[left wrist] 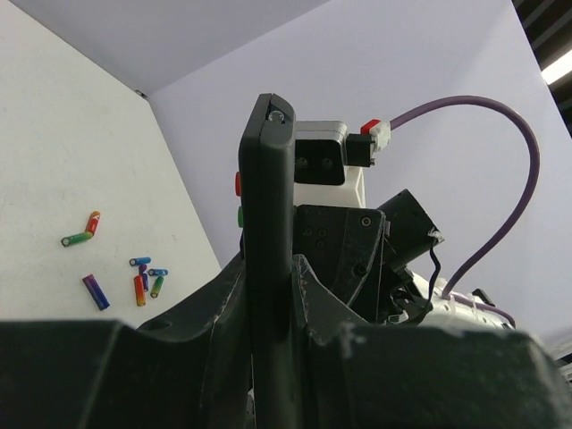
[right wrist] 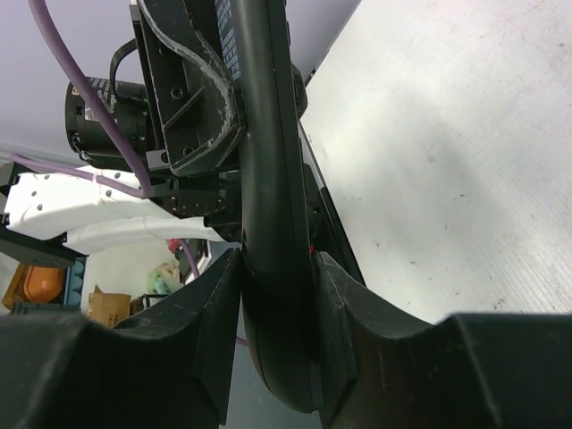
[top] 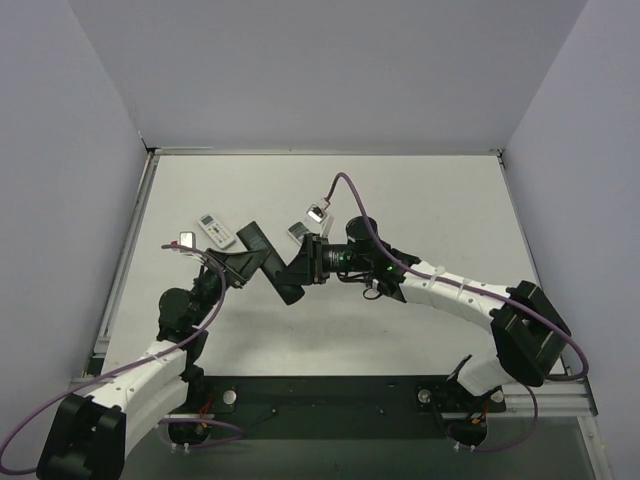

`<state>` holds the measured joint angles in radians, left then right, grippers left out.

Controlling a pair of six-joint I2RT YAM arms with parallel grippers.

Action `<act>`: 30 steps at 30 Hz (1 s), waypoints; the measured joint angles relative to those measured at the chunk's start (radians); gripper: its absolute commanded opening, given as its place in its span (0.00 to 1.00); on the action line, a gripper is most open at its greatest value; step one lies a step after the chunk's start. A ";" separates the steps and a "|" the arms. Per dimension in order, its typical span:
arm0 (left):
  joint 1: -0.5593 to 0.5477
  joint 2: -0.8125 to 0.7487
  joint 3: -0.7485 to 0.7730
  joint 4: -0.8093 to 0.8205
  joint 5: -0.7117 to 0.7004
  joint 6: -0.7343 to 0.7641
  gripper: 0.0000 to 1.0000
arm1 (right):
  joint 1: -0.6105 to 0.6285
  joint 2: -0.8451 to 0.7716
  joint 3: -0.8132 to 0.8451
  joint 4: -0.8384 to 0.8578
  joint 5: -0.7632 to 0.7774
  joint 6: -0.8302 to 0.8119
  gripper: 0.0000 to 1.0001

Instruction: Load the batteries into the remote control

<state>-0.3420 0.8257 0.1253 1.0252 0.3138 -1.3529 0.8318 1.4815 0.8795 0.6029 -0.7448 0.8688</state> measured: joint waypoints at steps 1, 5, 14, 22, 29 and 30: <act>-0.003 0.002 0.003 0.000 0.003 0.008 0.00 | 0.000 -0.004 0.000 -0.005 0.000 -0.006 0.34; -0.022 0.002 0.017 0.002 0.034 0.032 0.00 | 0.001 -0.037 0.000 -0.051 0.026 -0.054 0.55; -0.045 -0.036 0.046 -0.111 0.100 0.134 0.00 | -0.023 -0.248 0.010 -0.287 0.199 -0.289 0.73; -0.054 -0.031 0.187 -0.477 0.093 0.307 0.00 | -0.035 -0.475 0.019 -0.511 0.438 -0.506 0.86; -0.141 0.124 0.492 -0.979 -0.098 0.578 0.00 | -0.046 -0.586 0.010 -0.750 0.750 -0.609 0.98; -0.160 0.156 0.526 -1.033 -0.136 0.608 0.00 | -0.048 -0.608 0.001 -0.772 0.793 -0.615 0.98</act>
<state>-0.5018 0.9817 0.6510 -0.0074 0.1780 -0.7448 0.7841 0.8734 0.8806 -0.1692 0.0486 0.2539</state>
